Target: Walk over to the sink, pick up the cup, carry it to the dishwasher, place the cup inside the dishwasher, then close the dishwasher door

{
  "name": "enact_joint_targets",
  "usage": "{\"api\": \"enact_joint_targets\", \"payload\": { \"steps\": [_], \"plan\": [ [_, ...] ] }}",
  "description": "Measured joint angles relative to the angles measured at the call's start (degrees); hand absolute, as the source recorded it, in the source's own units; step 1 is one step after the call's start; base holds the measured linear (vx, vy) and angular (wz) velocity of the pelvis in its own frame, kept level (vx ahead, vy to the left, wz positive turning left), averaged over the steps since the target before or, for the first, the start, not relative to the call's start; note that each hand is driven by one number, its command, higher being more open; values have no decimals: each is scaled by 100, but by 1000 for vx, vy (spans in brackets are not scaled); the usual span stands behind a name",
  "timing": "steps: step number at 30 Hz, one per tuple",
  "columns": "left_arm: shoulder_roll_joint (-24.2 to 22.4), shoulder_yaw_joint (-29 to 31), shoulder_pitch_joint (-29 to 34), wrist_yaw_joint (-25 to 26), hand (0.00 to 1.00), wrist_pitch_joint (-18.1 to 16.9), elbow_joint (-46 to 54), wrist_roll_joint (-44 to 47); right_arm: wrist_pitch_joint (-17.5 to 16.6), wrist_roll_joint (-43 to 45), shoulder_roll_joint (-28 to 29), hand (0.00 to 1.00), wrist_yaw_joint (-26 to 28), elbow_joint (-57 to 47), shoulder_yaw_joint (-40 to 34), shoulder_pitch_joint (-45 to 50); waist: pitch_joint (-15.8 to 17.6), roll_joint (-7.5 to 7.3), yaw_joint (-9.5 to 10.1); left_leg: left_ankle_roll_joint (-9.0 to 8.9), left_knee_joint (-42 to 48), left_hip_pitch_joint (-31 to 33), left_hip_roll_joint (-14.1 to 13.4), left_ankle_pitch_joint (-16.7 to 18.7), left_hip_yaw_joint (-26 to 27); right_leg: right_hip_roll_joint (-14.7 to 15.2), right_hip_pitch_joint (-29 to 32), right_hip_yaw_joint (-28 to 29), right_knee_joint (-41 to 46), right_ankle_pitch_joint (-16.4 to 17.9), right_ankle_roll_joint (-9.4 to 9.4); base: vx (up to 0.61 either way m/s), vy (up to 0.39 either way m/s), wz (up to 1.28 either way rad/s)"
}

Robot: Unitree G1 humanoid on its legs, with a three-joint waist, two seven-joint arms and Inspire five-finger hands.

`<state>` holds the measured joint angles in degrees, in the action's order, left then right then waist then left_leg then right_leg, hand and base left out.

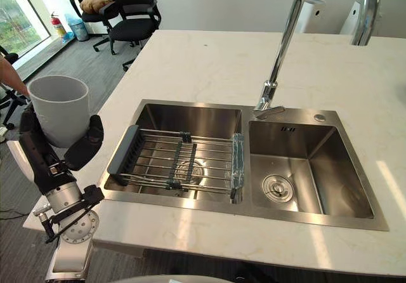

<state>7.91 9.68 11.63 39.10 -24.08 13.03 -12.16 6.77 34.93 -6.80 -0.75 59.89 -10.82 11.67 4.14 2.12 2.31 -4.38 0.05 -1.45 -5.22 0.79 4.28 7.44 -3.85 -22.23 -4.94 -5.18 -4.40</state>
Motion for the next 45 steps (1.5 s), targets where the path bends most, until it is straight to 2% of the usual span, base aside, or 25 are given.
{"api": "enact_joint_targets", "payload": {
  "steps": [7,11,12,14,15,16,18,19,20,21,22,23,24,25,26,27,28,29,31,33,34,36,40,42,45],
  "plan": [
    [-304,998,334,560,0,206,405,245,-33,-523,-139,100,92,471,-3,-247,21,47,393,-5,798,583,-38,80,-468,-42,-18,-474,207,163,20,-9,-28,38],
    [-407,1831,841,412,0,323,401,904,-57,-580,-160,100,216,562,-128,-231,133,246,639,5,694,510,-20,-43,-884,-25,-352,-1167,579,580,25,-93,-36,91],
    [-417,2130,970,148,0,377,390,1349,-58,-693,-125,100,254,559,-245,-188,142,265,697,316,536,483,-9,-19,-809,55,-455,-1439,618,636,5,-121,-24,115],
    [-409,2534,986,-224,0,383,153,1933,-163,-955,-105,100,361,449,-419,26,145,274,757,938,409,535,-141,27,62,149,-604,-1962,572,637,-10,-90,-31,149],
    [-408,2710,958,-433,0,371,-7,2196,-249,-1056,-77,100,411,492,-536,152,132,227,750,1063,376,612,-209,100,619,297,-624,-2384,501,597,48,-70,31,169],
    [-429,2729,926,-518,0,367,-50,2292,-277,-1071,-64,100,415,579,-631,179,128,177,742,1027,570,749,-282,122,918,373,-611,-2579,534,598,49,-60,142,145],
    [-550,2711,923,-691,0,278,-64,2456,-318,-1035,-50,100,374,697,-897,158,148,262,779,1111,1724,1024,-530,186,1857,610,-547,-2966,745,613,29,-39,187,103],
    [-655,2601,908,-823,0,61,-96,2535,-322,-990,-201,100,335,575,-887,203,15,527,769,1156,2430,1028,-915,335,2460,671,-356,-3072,1243,841,3,-41,178,86],
    [-682,2454,808,-898,0,-60,-152,2615,-345,-949,-312,100,334,498,-887,187,-15,755,767,1033,2339,1125,-949,457,2538,602,-162,-2950,1594,1108,133,-192,266,151],
    [-626,2165,208,-1158,0,-247,-719,2736,-429,-913,-324,100,308,520,-856,110,-110,773,435,402,282,730,-402,-37,2171,136,475,-2354,1692,1380,421,-168,137,161],
    [-577,2096,-183,-1223,0,-242,-952,2827,-426,-945,-200,100,312,505,-851,29,-55,605,268,715,434,682,-295,164,2541,76,618,-2271,1389,1265,554,-185,94,201],
    [-358,1801,-823,-1279,0,-218,-1251,2969,-435,-968,15,100,336,463,-795,-3,73,156,133,1179,1654,569,-367,379,3307,234,762,-2237,1094,755,933,-109,-62,177],
    [-312,1044,-1410,-1330,0,-117,-1668,3202,-449,-945,-61,100,294,472,-783,-92,67,306,-24,856,2348,-5,-964,666,3809,320,632,-2547,1306,724,1077,-155,24,149],
    [-278,589,-1659,-1420,0,-39,-1857,3267,-446,-976,-130,100,269,486,-711,-167,55,332,-57,762,2427,-278,-1165,660,4062,410,648,-2656,1428,759,1077,-151,95,144],
    [-208,-421,-2130,-1642,0,208,-2052,3367,-442,-963,-270,100,214,485,-560,-334,49,358,-207,618,2042,-679,-1268,381,4323,685,747,-2923,1726,784,1040,-156,269,135],
    [-293,-1366,-2609,-1876,0,488,-2046,3352,-470,-829,-379,100,121,496,-604,-576,86,456,-354,139,1086,-942,-1044,111,4069,955,896,-3176,2056,711,917,-217,377,124],
    [-353,-1772,-2824,-2000,0,618,-2040,3343,-471,-699,-411,100,50,529,-643,-735,140,513,-367,-17,694,-1016,-864,147,3980,1057,940,-3218,2118,645,857,-290,473,85],
    [-496,-2438,-3049,-2184,0,876,-2034,3283,-496,-559,-430,100,-123,607,-662,-947,175,592,-477,-297,214,-1149,-630,198,3883,1187,949,-3280,2174,517,785,-291,430,34],
    [-783,-3055,-2931,-2238,0,1117,-2004,2864,-500,-11,-433,100,-346,591,-763,-890,174,550,-519,-259,128,-1228,-341,228,3717,1522,927,-2967,2328,359,816,-197,240,43],
    [-924,-3531,-2598,-2253,0,1152,-2034,2288,-449,181,-236,100,-425,580,-1206,-380,208,487,-566,-91,425,-1135,-162,441,2906,1780,960,-1137,2699,313,808,-114,114,131],
    [-924,-3529,-2491,-2249,0,1117,-2035,2222,-497,330,-94,100,-423,548,-1502,-250,202,479,-575,-84,474,-1089,-163,446,2737,1763,928,-705,2685,293,751,-76,16,151],
    [-780,-3322,-2295,-1857,0,1054,-2124,2205,-526,323,103,100,-423,375,-1777,-54,182,443,-554,-144,490,-876,-159,581,2003,1563,701,478,2471,239,382,-65,-44,134],
    [-557,-3149,-2301,-1184,0,1044,-2274,2209,-374,149,133,100,-268,489,-1780,92,163,215,-439,-242,428,-500,-181,443,967,1365,144,1080,2104,418,-82,-49,-138,140],
    [-336,-3085,-2301,-866,0,1115,-2144,2117,-359,-419,83,100,-139,502,-1556,141,92,15,-355,-348,405,-316,-243,248,637,1284,-59,997,1918,601,-350,-18,-170,81],
    [-96,-3061,-2135,-691,0,1459,-1563,1803,-229,-989,-114,100,64,550,-1065,1,17,-165,-183,-301,408,-2,-409,-226,367,1060,-289,570,1483,662,-438,-59,-204,50]
  ]
}}
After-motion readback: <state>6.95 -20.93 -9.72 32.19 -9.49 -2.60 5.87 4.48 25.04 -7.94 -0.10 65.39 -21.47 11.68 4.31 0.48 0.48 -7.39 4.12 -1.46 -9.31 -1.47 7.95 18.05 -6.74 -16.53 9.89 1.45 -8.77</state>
